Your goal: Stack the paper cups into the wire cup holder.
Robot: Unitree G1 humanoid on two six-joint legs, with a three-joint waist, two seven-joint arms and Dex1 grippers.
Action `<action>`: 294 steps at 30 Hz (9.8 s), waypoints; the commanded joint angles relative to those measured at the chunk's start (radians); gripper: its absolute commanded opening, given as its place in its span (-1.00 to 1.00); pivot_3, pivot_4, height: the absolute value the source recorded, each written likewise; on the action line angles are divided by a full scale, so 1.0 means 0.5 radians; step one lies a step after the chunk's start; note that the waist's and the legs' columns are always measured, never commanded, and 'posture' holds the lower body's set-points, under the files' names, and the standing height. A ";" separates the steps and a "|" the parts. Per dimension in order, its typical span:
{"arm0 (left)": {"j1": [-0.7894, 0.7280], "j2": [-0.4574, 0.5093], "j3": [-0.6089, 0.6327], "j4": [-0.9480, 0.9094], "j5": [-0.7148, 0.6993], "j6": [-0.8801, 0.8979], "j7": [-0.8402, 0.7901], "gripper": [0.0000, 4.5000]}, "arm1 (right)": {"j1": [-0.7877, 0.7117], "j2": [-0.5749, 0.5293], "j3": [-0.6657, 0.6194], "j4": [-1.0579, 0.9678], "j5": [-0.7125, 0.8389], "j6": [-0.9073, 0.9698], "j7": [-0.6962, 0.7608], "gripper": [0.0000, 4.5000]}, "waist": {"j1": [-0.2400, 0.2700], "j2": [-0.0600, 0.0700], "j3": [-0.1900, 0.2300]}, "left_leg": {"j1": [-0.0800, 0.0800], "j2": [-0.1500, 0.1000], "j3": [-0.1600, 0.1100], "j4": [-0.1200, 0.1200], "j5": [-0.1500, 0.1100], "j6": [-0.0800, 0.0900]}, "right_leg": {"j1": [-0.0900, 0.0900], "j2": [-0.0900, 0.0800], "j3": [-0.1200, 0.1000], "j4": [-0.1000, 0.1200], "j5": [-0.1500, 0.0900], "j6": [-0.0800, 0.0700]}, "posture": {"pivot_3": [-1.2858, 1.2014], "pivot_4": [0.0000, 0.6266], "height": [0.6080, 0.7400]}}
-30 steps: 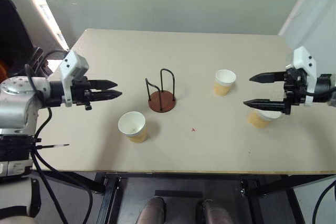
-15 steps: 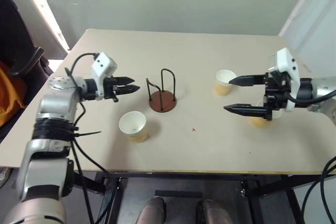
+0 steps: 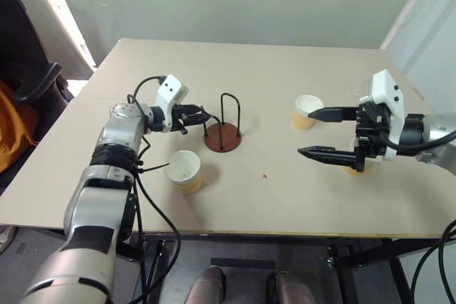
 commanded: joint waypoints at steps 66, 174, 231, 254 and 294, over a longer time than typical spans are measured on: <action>0.258 0.055 -0.372 -1.363 -0.088 0.265 -0.760 0.97 | 0.797 -0.682 -0.245 0.241 -0.482 -0.414 0.293 1.00 | 0.031 0.000 0.000 | -0.011 -0.006 0.041 0.049 -0.034 0.045 | 0.007 -0.002 0.053 -0.020 0.000 0.054 | 0.03 -0.52 1.00; 0.866 0.871 0.222 -2.509 -0.666 1.182 0.071 1.00 | -1.731 0.928 1.026 3.620 -2.121 -2.200 0.231 0.98 | -0.049 0.011 0.002 | -0.006 0.013 0.043 -0.014 -0.021 -0.012 | -0.043 0.001 0.041 0.005 0.006 -0.018 | 0.03 -0.52 1.00; 1.135 1.126 0.467 -2.581 -0.962 1.006 -0.321 1.00 | -1.391 0.254 1.401 1.048 -0.908 -1.879 1.418 -0.98 | -0.072 0.009 0.001 | 0.011 0.036 0.043 -0.014 -0.009 -0.001 | -0.034 0.022 0.039 0.014 -0.004 -0.060 | 0.03 -0.52 1.00; 1.250 1.194 0.629 -2.817 -1.171 1.123 -0.227 1.00 | -1.493 0.291 1.666 1.293 -0.766 -1.874 1.418 -0.98 | -0.072 0.009 0.001 | 0.011 0.036 0.043 -0.016 -0.011 -0.001 | -0.036 0.022 0.039 0.015 -0.005 -0.062 | 0.03 -0.52 1.00; -0.407 0.951 -1.744 -0.856 -0.111 -0.720 -1.149 1.00 | -0.390 0.439 0.491 0.126 -0.290 -0.314 0.263 0.98 | -0.045 0.002 -0.003 | -0.029 0.035 0.040 0.014 -0.018 0.009 | -0.051 0.023 0.041 0.000 0.019 -0.031 | 0.03 -0.52 1.00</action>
